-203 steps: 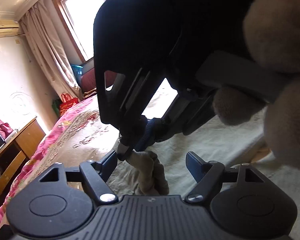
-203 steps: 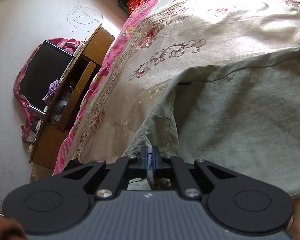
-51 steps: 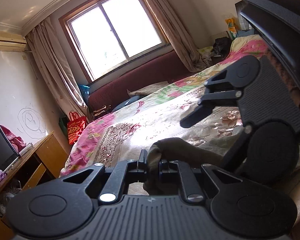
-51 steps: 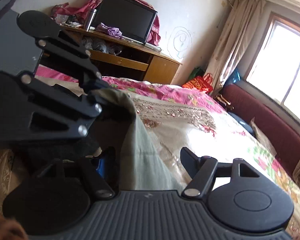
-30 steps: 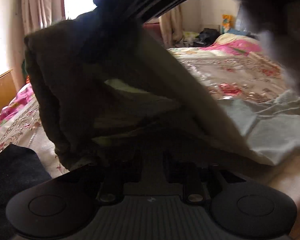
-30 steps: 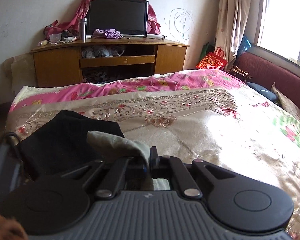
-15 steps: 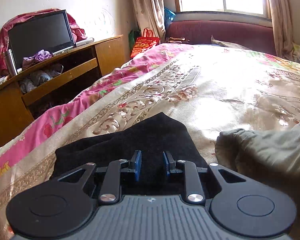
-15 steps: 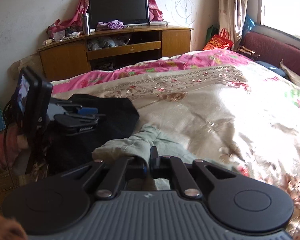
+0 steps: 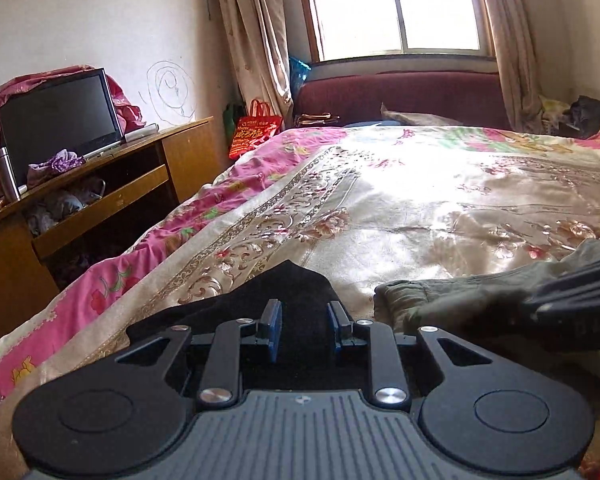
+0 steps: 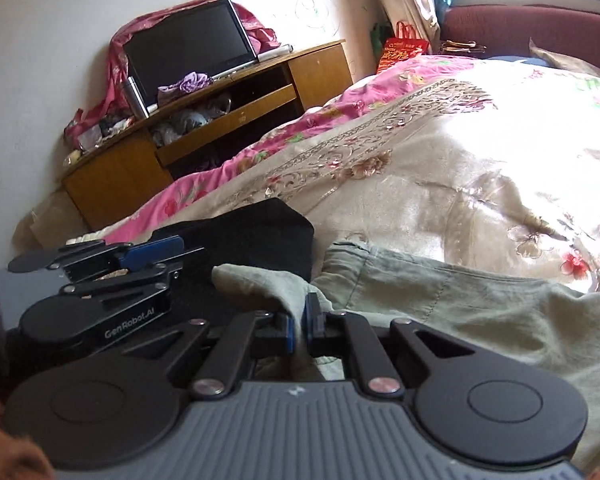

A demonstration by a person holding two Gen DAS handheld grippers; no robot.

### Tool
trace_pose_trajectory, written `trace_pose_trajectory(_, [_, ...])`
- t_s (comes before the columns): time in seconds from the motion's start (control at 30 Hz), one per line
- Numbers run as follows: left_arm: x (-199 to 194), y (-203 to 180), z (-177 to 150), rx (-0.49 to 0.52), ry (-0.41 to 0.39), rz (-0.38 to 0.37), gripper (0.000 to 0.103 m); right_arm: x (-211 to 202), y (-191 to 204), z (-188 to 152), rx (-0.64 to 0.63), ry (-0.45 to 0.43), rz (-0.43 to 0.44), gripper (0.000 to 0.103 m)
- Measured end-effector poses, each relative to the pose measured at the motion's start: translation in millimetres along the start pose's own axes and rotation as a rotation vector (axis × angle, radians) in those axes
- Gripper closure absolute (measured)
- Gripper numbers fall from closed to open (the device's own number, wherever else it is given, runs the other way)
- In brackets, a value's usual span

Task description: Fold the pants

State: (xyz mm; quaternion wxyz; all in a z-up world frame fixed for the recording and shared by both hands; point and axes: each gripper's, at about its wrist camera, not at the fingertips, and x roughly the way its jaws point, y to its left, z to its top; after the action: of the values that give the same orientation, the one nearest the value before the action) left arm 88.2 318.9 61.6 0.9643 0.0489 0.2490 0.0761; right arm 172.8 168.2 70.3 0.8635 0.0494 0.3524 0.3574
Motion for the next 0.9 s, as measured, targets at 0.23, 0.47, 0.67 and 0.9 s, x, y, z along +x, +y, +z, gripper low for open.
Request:
trace_pose_trajectory(0.23, [-3.3, -10.0, -8.5, 0.041, 0.038, -0.041, 0.054, 37.9, 18.3, -30.5, -0.119, 0.078, -0.039, 0.090])
trace_pose_trajectory(0.47, [-12.0, -13.7, -3.5, 0.068, -0.014, -0.071, 0.054, -15.9, -36.3, 31.4, 0.084, -0.129, -0.068, 0.097])
trace_pose_trajectory(0.67, [-11.7, -14.7, -8.2, 0.029, -0.006, -0.065, 0.054, -0.9, -8.3, 12.7, -0.159, -0.064, -0.069, 0.094])
trace_pose_trajectory(0.9, [-22.1, -28.1, -8.2, 0.110, 0.011, -0.121, 0.053, 49.4, 15.9, -46.4, -0.270, 0.135, -0.071, 0.090])
